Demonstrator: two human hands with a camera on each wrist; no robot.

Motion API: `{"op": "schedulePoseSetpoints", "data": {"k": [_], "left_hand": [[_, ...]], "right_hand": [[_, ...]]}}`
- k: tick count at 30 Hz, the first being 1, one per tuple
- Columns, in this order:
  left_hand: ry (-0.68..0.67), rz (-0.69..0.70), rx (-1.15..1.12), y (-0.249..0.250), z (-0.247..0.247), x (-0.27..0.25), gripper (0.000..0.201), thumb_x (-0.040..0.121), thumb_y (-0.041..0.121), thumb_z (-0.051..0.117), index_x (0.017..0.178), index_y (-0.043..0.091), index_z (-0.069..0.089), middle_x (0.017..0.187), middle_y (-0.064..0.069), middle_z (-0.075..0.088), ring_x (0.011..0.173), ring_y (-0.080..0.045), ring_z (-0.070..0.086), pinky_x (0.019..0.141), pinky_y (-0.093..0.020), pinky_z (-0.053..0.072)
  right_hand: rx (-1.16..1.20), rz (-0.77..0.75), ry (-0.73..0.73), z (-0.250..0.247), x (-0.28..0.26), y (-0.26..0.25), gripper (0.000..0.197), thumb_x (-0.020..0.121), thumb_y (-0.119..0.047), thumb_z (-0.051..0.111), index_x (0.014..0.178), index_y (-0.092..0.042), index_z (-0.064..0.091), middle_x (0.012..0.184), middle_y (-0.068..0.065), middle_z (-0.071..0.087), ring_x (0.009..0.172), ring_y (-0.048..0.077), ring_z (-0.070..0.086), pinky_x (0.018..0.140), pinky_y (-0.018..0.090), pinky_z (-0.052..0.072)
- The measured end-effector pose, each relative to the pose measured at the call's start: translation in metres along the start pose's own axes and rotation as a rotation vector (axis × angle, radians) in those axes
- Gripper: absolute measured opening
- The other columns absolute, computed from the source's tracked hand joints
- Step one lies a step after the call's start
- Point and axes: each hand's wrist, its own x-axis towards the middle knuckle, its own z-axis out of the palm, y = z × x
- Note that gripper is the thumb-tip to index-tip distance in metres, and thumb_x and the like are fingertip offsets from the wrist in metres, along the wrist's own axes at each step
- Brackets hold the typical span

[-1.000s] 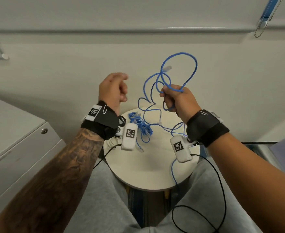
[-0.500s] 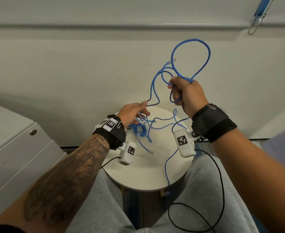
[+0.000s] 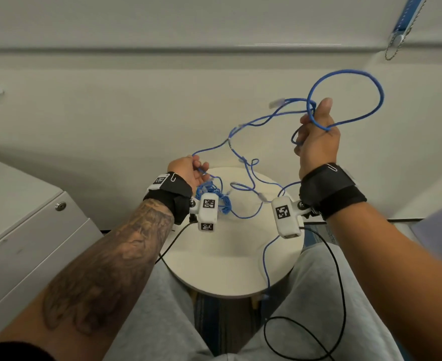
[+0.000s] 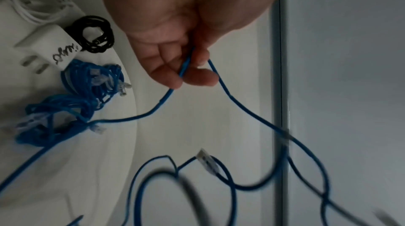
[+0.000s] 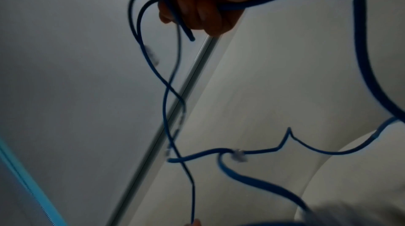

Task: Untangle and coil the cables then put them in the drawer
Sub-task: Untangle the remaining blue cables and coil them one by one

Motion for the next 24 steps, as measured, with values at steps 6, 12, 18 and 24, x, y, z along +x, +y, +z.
{"op": "schedulePoseSetpoints", "data": {"k": [6,12,18,24], "left_hand": [[0.098,-0.028,-0.209,0.023,-0.009,0.008,0.036,0.097,0.004,0.024,0.067,0.013,0.042,0.075,-0.003,0.059,0.064,-0.01,0.065,0.058,-0.031,0.048],[0.139,-0.068,-0.284,0.021,-0.009,0.01,0.035,0.095,0.0,0.022,0.069,0.01,0.044,0.077,-0.009,0.065,0.053,-0.013,0.069,0.053,-0.032,0.05],[0.119,-0.07,-0.298,0.025,-0.004,0.007,0.037,0.097,0.003,0.021,0.071,0.009,0.047,0.08,-0.008,0.064,0.064,-0.014,0.067,0.054,-0.033,0.05],[-0.236,0.083,0.167,0.036,0.017,-0.02,0.021,0.095,0.02,0.041,0.086,0.015,0.059,0.049,0.009,0.029,0.038,-0.008,0.024,0.05,-0.024,0.021]], "right_hand": [[-0.022,-0.066,0.154,-0.019,0.021,0.003,0.042,0.099,-0.054,0.04,0.076,-0.021,0.051,0.061,-0.005,0.044,0.059,0.013,0.043,0.061,0.031,0.04],[0.086,-0.064,0.324,-0.028,0.043,0.004,0.039,0.091,-0.06,0.039,0.076,-0.024,0.046,0.068,-0.004,0.042,0.067,0.017,0.038,0.065,0.032,0.037],[0.079,-0.073,0.258,-0.029,0.038,0.014,0.024,0.101,-0.044,0.044,0.089,-0.025,0.051,0.07,-0.004,0.057,0.065,0.016,0.049,0.058,0.027,0.04],[-0.04,-0.078,0.012,-0.022,0.018,0.028,0.035,0.096,-0.049,0.059,0.083,-0.018,0.048,0.076,0.006,0.067,0.054,0.015,0.047,0.049,0.023,0.04]]}}
